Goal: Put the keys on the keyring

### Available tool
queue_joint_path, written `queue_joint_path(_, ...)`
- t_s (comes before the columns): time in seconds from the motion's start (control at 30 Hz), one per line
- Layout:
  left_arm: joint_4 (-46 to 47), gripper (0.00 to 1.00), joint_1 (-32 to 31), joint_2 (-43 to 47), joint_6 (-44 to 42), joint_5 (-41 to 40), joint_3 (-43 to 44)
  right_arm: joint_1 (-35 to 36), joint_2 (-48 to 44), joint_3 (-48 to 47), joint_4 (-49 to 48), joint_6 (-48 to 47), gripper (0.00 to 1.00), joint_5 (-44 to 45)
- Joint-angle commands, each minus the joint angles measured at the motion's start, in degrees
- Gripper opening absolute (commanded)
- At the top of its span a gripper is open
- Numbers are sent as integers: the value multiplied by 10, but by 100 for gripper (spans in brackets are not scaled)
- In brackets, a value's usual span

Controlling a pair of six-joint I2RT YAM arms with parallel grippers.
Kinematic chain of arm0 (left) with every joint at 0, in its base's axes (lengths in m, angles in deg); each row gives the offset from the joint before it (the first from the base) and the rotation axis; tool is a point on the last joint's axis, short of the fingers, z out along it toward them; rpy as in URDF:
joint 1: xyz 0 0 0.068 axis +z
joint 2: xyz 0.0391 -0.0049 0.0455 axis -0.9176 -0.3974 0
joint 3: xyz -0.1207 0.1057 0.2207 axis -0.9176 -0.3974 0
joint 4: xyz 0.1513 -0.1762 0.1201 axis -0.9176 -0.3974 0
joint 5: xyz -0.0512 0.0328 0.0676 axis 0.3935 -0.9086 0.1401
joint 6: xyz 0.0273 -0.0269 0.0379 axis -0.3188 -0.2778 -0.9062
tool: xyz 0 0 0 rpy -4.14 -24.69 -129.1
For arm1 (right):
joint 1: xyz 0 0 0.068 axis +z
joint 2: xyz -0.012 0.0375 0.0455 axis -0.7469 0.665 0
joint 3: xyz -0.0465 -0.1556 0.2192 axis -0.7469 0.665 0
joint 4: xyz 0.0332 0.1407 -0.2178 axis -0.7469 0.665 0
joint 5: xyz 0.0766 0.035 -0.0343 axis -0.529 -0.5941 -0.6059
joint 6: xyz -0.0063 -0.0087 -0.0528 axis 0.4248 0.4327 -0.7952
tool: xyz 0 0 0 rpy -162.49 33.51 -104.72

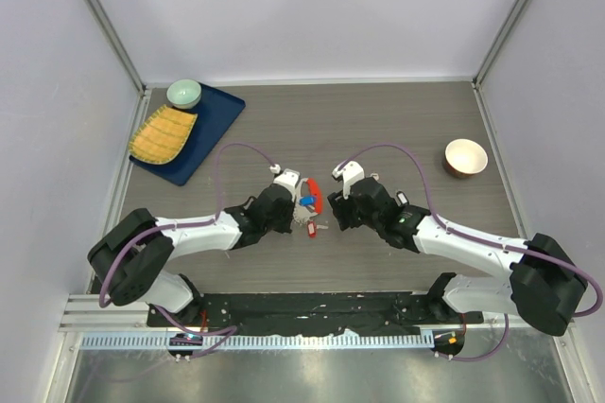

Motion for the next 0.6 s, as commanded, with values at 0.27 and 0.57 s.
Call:
queue_joint_path(0.27, -13, 33, 3, 40, 37, -62, -6, -2, 0, -10, -21, 4, 63, -14)
queue_joint_path(0.57, -3, 44, -4, 114, 69, -11, -31, -2, 3, -13, -25, 4, 63, -18)
